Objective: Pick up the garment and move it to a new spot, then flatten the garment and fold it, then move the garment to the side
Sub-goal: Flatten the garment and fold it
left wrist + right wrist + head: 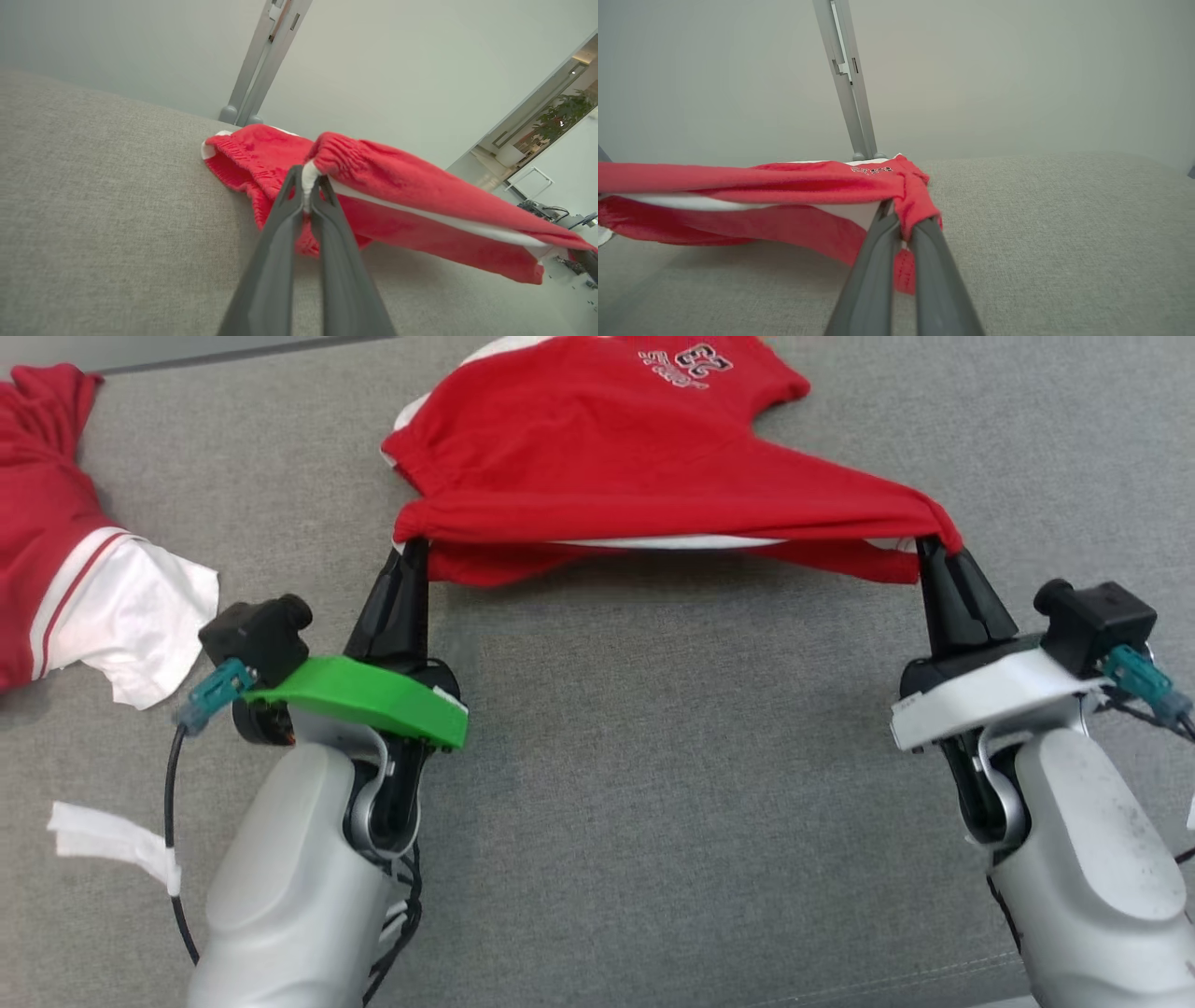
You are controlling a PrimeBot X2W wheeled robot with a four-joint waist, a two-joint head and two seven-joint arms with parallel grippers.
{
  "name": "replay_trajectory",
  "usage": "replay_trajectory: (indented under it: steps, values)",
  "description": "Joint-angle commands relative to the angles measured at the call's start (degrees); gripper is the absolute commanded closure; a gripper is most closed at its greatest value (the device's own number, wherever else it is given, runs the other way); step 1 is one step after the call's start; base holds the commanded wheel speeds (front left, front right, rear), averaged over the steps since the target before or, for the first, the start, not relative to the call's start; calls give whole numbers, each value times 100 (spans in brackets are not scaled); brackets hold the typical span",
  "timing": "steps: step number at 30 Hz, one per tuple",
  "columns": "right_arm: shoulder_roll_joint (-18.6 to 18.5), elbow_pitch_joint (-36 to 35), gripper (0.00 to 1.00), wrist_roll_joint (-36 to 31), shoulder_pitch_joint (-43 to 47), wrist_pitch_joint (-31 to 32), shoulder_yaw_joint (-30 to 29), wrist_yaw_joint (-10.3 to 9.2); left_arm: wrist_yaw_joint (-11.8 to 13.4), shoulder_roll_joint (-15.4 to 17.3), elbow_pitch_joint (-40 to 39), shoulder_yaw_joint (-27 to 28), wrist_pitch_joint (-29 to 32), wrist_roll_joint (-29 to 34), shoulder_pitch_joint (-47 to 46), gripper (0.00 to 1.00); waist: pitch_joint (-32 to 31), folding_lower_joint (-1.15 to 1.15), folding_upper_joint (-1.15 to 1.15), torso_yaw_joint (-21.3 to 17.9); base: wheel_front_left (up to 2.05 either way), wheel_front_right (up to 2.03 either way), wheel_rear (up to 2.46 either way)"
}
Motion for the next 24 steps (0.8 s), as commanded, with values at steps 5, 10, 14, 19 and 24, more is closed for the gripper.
replay_trajectory:
  steps: [5, 10, 14, 19, 24]
  values:
    - [-33, -845, 100, 135, 987, -16, -21, -1, -20, -21, -892, 106, -26, -84, 990, 100, -607, 0, 0, 72, 0, 0, 0]
    - [-196, -1833, 100, 74, 2092, -15, -142, -2, 5, -67, -1746, -52, -27, -179, 2000, 100, -1110, 0, 0, 91, 0, 0, 0]
    - [-259, -2646, 100, -55, 2986, 386, -507, -2, 237, 40, -2506, -181, 88, -140, 2790, 100, -1355, 0, 0, 132, 0, 0, 0]
    - [-150, -3051, 100, 14, 3416, 850, -766, -4, 518, 129, -2922, -247, 337, -162, 3274, 100, -1267, 0, 0, 238, 0, 0, 0]
    - [-163, -2711, 100, 146, 3158, 1103, -886, -4, 651, 66, -2788, -359, 530, -241, 3246, 100, -973, 0, 0, 402, 0, 0, 0]
